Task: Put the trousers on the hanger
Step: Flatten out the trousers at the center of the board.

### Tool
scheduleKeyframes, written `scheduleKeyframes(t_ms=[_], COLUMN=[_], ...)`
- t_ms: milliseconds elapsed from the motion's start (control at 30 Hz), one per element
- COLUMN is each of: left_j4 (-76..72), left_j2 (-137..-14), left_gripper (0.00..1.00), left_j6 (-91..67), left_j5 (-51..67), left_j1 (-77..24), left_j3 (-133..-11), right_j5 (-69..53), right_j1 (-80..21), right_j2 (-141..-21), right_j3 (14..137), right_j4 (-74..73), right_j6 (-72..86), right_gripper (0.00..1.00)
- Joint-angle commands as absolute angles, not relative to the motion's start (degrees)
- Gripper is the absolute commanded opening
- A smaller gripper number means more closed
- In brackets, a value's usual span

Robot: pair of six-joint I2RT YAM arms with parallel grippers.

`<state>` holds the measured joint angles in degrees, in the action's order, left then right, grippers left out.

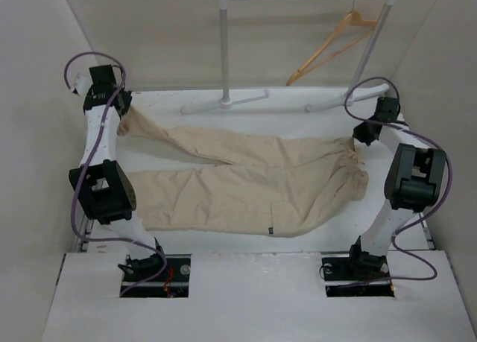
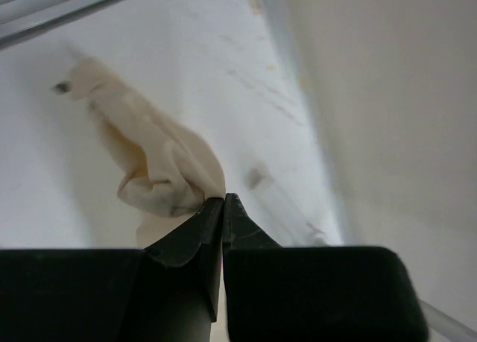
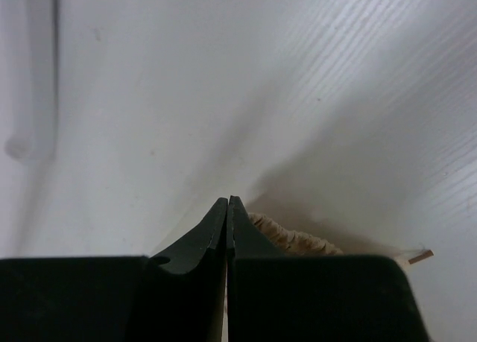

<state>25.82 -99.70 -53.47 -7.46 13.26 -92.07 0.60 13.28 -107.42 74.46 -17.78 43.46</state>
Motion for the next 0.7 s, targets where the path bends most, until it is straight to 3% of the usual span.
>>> scheduleKeyframes(t_ms=[0, 167, 333, 433, 533, 667], left_j4=[26.5, 25.8, 21.8, 20.3, 21.0, 28.0], left_j2=[-98.5, -94.1, -89.2, -89.9, -94.7, -105.5], left_gripper=[0.00, 0.00, 0.00, 0.00, 0.00, 0.00], left_j6=[-54.2, -54.4, -55.1, -55.6, -55.5, -55.8], left_j5=[-5.8, -3.1, -3.3, -3.0, -2.6, -1.4], left_j1=[10.5, 12.8, 15.9, 16.0, 15.4, 12.0], left_j3=[-105.5, -107.1, -88.9, -84.4, -93.6, -119.0], right_j5=[-1.4, -3.2, -4.7, -4.4, -4.7, -5.4], right_j1=[14.5, 17.2, 18.8, 19.0, 19.6, 19.2], right_j2=[-98.9, -89.1, -88.8, -89.5, -90.9, -91.2], right_j3=[76.7, 69.0, 60.0, 58.0, 60.4, 65.3], right_j4=[-9.2, 0.1, 2.0, 1.8, -0.2, -1.4], right_j6=[46.9, 49.7, 53.9, 54.2, 54.8, 55.0], right_gripper=[0.05, 0.06, 0.05, 0.05, 0.05, 0.05])
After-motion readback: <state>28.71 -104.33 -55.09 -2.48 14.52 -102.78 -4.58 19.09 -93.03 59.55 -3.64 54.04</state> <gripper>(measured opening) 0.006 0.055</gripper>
